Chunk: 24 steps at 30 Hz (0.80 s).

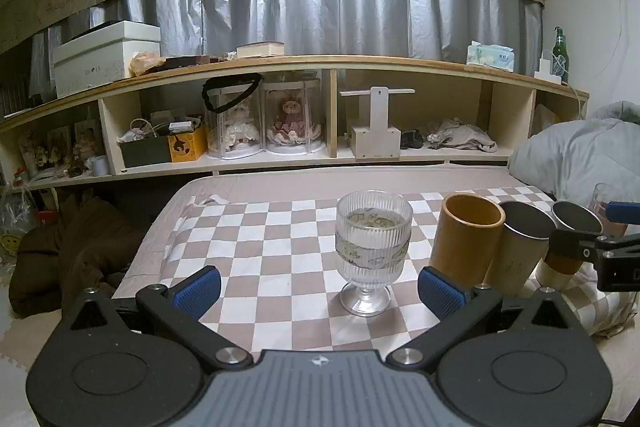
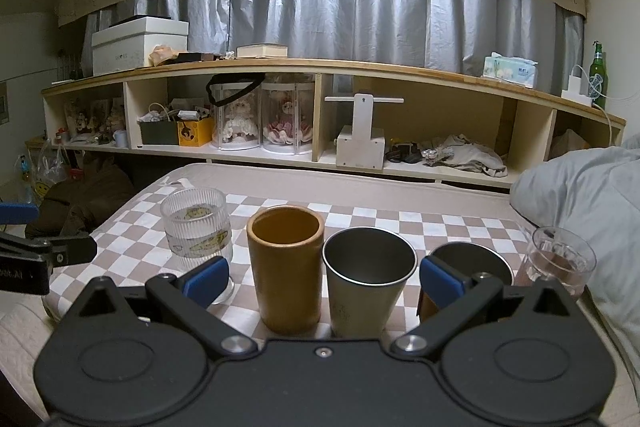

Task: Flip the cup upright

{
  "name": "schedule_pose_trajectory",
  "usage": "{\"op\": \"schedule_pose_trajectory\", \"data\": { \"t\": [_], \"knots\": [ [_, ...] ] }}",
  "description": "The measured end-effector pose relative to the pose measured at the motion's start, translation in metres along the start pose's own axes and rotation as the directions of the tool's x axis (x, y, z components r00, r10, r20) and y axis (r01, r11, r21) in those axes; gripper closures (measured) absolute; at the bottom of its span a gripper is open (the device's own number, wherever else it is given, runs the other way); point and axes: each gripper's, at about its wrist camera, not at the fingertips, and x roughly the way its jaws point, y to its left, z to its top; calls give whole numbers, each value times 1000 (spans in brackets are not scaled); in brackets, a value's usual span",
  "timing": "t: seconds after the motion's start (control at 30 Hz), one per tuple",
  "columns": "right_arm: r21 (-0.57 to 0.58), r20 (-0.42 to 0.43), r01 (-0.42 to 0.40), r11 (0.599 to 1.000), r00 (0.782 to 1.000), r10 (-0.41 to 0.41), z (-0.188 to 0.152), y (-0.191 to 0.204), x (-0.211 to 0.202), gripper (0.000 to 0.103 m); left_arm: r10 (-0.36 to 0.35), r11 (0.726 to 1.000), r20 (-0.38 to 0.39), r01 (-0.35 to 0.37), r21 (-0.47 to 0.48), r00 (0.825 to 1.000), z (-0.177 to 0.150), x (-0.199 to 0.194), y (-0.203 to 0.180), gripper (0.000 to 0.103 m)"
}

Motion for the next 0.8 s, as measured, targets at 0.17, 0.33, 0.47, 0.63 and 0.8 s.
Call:
{"op": "schedule_pose_trajectory", "data": {
  "t": [0.17, 0.33, 0.47, 0.63, 0.8],
  "knots": [
    [0, 1, -1, 1000, 1000, 1, -1, 0, 0, 0, 4, 1000, 0, -4, -5, 1000, -1, 1, 2, 0],
    [2, 0, -1, 1000, 1000, 1, -1, 0, 0, 0, 4, 1000, 0, -4, -6, 1000, -2, 2, 2, 0],
    [1, 0, -2, 1000, 1000, 2, -1, 0, 0, 0, 6, 1000, -1, -6, -6, 1000, -2, 2, 2, 0],
    [2, -1, -2, 1000, 1000, 2, -1, 0, 0, 0, 6, 1000, -1, -6, -6, 1000, -2, 1, 2, 0],
    [1, -1, -2, 1000, 1000, 2, -1, 0, 0, 0, 8, 1000, -3, -8, -7, 1000, -3, 3, 1, 0]
  ]
}}
